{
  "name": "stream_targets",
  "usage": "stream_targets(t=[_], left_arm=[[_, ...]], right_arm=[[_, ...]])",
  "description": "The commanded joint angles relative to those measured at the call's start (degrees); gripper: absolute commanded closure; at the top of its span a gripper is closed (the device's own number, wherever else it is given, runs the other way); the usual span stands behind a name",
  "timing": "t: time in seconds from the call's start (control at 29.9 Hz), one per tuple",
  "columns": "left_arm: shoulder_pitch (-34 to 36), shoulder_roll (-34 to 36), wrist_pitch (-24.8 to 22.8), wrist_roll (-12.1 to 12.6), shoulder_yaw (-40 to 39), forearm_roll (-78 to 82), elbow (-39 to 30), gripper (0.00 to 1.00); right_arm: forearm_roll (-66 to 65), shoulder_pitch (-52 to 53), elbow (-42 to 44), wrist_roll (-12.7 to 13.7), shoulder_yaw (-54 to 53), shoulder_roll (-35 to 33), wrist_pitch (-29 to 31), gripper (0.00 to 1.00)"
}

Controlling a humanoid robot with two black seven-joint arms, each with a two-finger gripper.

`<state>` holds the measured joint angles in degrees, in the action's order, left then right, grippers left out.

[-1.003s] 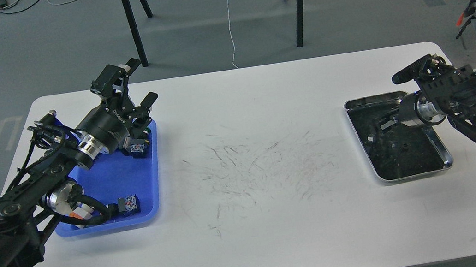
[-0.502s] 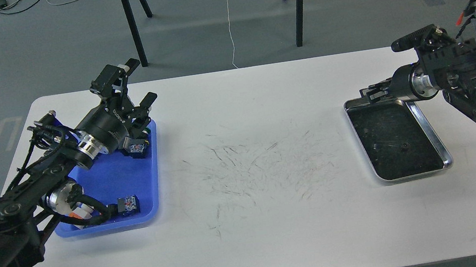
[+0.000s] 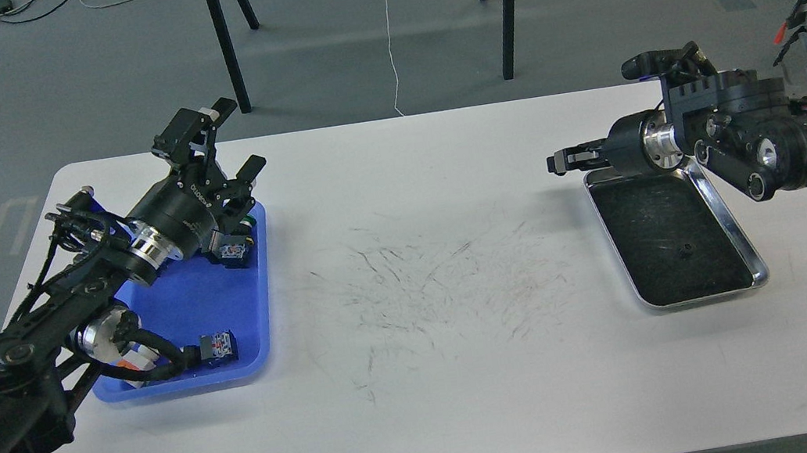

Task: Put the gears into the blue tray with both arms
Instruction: 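Lift the black part and carry it toward the table center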

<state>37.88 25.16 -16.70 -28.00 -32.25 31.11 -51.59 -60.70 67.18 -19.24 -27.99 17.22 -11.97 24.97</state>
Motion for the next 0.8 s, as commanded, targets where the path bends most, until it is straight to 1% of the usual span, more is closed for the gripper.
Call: stream_targets(t=[0.0, 0.2, 0.43, 0.64, 0.77], left_arm=[[-0.09, -0.03, 0.09, 0.0, 0.0, 0.0, -0.01, 0.0], [-0.17, -0.11, 0.18, 0.0, -0.09, -0.09, -0.01, 0.0], [-0.35, -0.11, 0.18, 0.0, -0.18, -0.09, -0.09, 0.0], [-0.44, -0.11, 0.09, 0.0, -0.18, -0.17, -0.09, 0.0], [-0.44, -0.11, 0.09, 0.0, -0.18, -0.09, -0.09, 0.0]], right_arm=[[1.46, 0.14, -0.79, -0.01, 0.01, 2.38, 0.43, 0.85], [1.81, 1.81, -2.64, -0.01, -0.08, 7.13, 0.52, 0.85], [1.9, 2.78, -8.79, -0.01, -0.87, 8.98, 0.08, 0.85], [1.72, 2.87, -9.85, -0.01, -1.22, 11.79, -0.36, 0.85], [1.46, 3.66, -10.03, -0.01, -1.14, 11.97, -1.06, 0.85]])
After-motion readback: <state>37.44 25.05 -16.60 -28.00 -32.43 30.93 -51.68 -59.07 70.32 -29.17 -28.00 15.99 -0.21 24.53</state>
